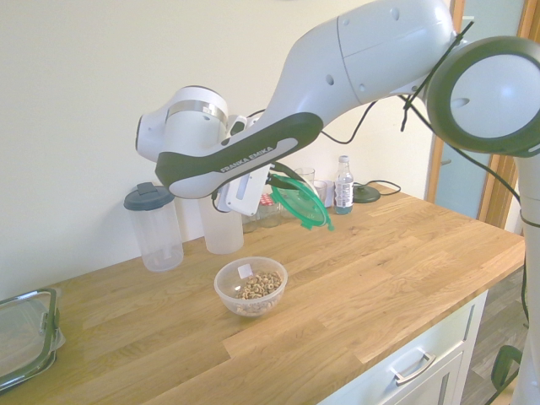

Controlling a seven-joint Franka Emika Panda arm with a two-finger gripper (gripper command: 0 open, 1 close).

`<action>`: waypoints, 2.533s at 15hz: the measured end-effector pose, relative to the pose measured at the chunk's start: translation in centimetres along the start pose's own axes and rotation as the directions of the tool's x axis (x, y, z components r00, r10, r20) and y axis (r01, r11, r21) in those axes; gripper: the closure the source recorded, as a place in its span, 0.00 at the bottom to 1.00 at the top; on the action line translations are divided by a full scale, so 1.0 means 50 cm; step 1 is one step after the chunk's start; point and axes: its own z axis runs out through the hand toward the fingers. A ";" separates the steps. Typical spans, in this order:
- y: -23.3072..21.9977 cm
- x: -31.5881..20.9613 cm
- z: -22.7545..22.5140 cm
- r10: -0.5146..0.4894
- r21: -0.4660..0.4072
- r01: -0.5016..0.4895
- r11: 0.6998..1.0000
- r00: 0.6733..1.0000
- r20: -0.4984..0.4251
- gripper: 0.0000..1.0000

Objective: Cover the lid of food container

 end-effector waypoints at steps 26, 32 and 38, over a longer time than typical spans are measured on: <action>-0.161 -0.265 -0.144 -0.001 -0.184 -0.035 0.982 0.981 -0.192 1.00; -0.188 -0.273 -0.152 -0.014 -0.190 -0.024 0.981 0.980 -0.197 1.00; -0.201 -0.287 -0.162 -0.030 -0.192 -0.008 0.981 0.981 -0.193 0.00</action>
